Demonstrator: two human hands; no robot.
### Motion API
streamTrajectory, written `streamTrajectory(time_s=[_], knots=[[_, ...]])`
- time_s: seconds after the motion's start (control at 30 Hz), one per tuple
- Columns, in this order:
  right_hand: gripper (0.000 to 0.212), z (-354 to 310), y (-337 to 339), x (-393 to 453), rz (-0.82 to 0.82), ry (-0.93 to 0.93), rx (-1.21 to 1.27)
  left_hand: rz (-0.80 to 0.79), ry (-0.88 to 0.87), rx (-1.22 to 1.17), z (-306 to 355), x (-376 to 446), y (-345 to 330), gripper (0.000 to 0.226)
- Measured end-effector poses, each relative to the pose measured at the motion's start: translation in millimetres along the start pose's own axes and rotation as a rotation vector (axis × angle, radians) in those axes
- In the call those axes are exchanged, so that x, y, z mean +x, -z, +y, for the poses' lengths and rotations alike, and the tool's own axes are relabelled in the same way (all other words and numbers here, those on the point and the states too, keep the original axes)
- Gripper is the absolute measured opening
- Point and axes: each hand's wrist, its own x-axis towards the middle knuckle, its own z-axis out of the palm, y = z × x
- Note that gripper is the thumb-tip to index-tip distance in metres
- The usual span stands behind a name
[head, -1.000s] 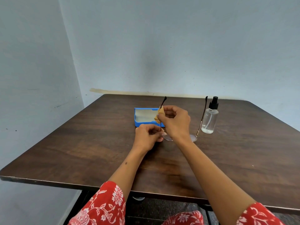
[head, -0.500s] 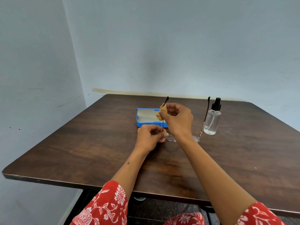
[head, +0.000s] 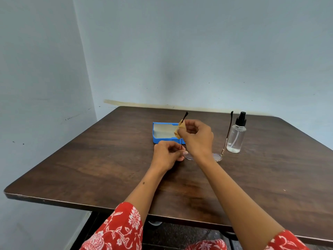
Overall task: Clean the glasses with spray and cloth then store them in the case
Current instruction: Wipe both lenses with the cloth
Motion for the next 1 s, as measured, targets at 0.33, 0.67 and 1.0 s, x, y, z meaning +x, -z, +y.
streamTrajectory(time_s=[0.33, 0.67, 1.0], knots=[[0.015, 7, 2, -5, -0.022, -0.04, -0.076, 0.014, -0.028, 0.008, 0, -1, 0, 0.012], [0.015, -17, 2, 3, 0.039, 0.006, 0.041, -0.002, 0.0, -0.017, -2, 1, -1, 0.011], [0.017, -28, 3, -1, 0.109, -0.005, 0.21, 0.003, -0.003, -0.006, -3, 2, -2, 0.016]])
